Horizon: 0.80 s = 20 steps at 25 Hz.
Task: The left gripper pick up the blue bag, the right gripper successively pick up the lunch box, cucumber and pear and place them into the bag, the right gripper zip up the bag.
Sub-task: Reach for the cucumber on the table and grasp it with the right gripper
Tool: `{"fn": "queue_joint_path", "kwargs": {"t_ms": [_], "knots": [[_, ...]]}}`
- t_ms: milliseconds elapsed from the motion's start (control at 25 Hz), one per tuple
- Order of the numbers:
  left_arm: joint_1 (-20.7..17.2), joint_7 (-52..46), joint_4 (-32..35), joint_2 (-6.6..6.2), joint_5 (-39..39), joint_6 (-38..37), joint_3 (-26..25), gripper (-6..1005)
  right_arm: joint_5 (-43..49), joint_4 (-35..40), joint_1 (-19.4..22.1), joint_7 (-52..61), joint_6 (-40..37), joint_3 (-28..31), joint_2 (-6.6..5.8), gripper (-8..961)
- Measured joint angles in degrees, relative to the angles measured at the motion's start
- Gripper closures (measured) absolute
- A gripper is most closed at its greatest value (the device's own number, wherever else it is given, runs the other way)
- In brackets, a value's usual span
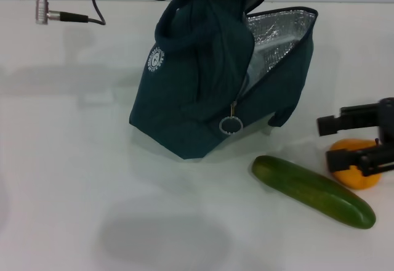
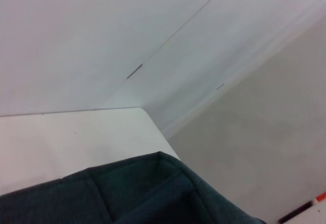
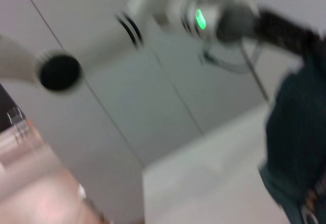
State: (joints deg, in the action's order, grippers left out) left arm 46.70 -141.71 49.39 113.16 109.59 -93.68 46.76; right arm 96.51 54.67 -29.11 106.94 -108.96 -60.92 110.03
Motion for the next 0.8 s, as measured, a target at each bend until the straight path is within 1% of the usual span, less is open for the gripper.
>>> {"fn": "queue_joint_path", "kwargs": {"t_ms": [160,360,400,440,520,640,760,800], "knots": [[-0.2,0.1,0.0,-0.05,0.0,0.4,0.0,942,9.9,2.7,-5.9,11.6,-0.1,-0.5,0.1,188],[-0.7,0.3,0.0,-0.06,0.0,1.0,0.0,942,20.1,3.6,-13.0,20.6,-0.6,-0.7,0.68,188],[-0.7,0.4,0.0,-0.06,0.0,1.1,0.0,942,22.6,3.5,-15.1,22.9,-0.9,-0.7,0.78,188],[-0.7,0.4,0.0,-0.06,0.0,1.2,0.0,942,23.9,3.4,-16.0,24.0,-1.1,-0.7,0.83,188],[-0.7,0.4,0.0,-0.06,0.0,1.2,0.0,942,28.6,2.5,-19.6,27.1,-2.1,-0.8,1.2,188],[-0.7,0.4,0.0,-0.06,-0.1,2.0,0.0,942,33.9,0.7,-24.5,30.0,-3.3,-0.8,2.1,187],[-0.6,0.5,0.0,-0.06,-0.1,2.6,0.0,942,39.3,-1.8,-28.3,31.8,-3.9,-0.8,3.7,187],[-0.5,0.7,0.0,-0.06,-0.1,2.7,0.0,942,41.6,-2.9,-29.8,32.3,-3.9,-0.8,4.49,187]]}}
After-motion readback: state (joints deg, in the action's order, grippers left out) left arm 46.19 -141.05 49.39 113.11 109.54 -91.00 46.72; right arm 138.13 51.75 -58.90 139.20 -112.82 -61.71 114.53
